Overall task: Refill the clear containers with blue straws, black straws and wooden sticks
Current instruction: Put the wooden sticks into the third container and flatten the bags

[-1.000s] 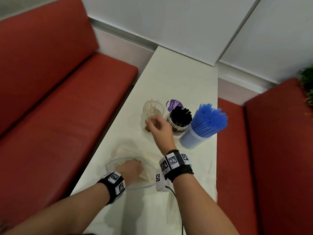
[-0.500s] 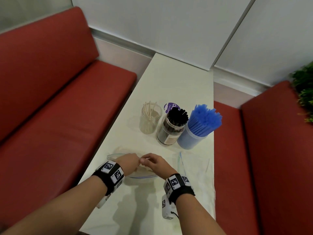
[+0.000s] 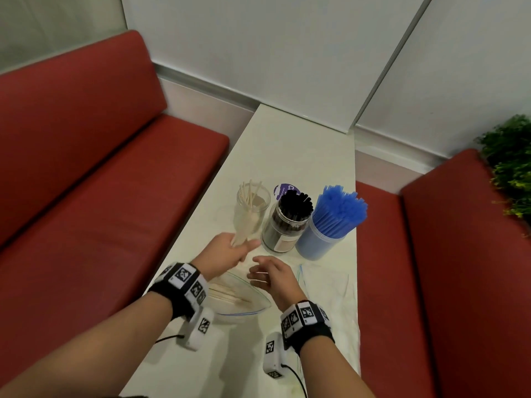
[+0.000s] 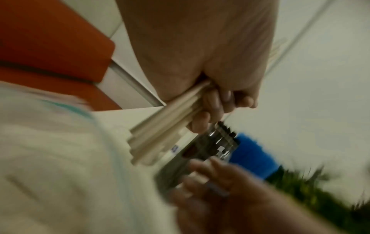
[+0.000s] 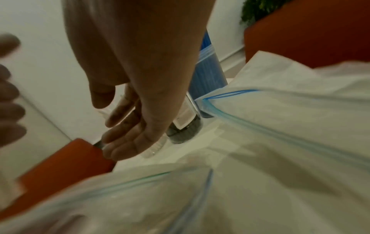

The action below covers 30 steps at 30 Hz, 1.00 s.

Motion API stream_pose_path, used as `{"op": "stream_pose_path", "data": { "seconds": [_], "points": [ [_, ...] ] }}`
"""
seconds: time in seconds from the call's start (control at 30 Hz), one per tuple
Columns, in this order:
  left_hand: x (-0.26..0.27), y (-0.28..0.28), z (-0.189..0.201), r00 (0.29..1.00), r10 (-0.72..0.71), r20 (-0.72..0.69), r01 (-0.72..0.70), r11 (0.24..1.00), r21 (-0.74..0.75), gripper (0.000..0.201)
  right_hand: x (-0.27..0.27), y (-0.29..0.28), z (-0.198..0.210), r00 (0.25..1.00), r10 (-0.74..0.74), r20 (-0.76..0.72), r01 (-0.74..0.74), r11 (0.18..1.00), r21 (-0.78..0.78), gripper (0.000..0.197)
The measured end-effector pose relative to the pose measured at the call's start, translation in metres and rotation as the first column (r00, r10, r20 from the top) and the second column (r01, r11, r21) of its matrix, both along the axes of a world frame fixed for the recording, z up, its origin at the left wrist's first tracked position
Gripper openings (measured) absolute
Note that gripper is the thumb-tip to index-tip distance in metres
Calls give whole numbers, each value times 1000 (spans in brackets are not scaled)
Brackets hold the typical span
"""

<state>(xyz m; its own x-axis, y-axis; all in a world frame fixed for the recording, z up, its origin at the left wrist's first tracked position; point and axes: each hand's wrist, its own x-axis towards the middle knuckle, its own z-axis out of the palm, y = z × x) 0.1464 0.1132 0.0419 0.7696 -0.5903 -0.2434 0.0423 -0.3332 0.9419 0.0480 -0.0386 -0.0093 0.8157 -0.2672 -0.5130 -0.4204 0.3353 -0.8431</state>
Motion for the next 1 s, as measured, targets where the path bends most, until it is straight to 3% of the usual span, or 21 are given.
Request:
{"op": "stream_pose_path", "data": {
  "seconds": [0.07,0.13,0.23,0.33,0.4,0.5,0.6,0.77,0.87,1.0],
  "points": [
    [3,-15,25,991,14,-131,-46,969,-244,49,9,8,12,998,-57,-10,58,972,229,37],
    [4,-25,44,983,-63,-173,-14,910,-414,47,18,19,30,998,-70,0,62,889,453,49],
    [3,-31,52,977,-125,-171,35,890,-455,41,26,30,56,993,-70,99,-6,790,613,49],
    [0,-32,49,980,-69,-186,-11,918,-396,41,30,35,71,989,-75,128,-17,799,601,39],
    [0,-32,47,987,-36,-158,-24,931,-365,46,32,36,73,996,-80,32,45,800,599,39],
    [1,-32,45,995,-58,-86,28,951,-309,50,35,38,73,984,30,-176,56,884,464,44],
    [6,-29,48,996,-83,-9,81,988,-132,49,36,34,66,948,129,-290,-34,950,311,51],
    [28,-13,60,970,-242,-26,243,956,163,39,32,26,45,958,29,-286,1,994,106,58],
    [34,-14,66,976,-173,-132,189,974,122,28,35,26,36,959,7,-283,6,999,46,47],
    [36,-20,68,970,-196,-141,211,972,100,16,47,30,33,963,-111,-245,152,977,151,40]
  ]
}}
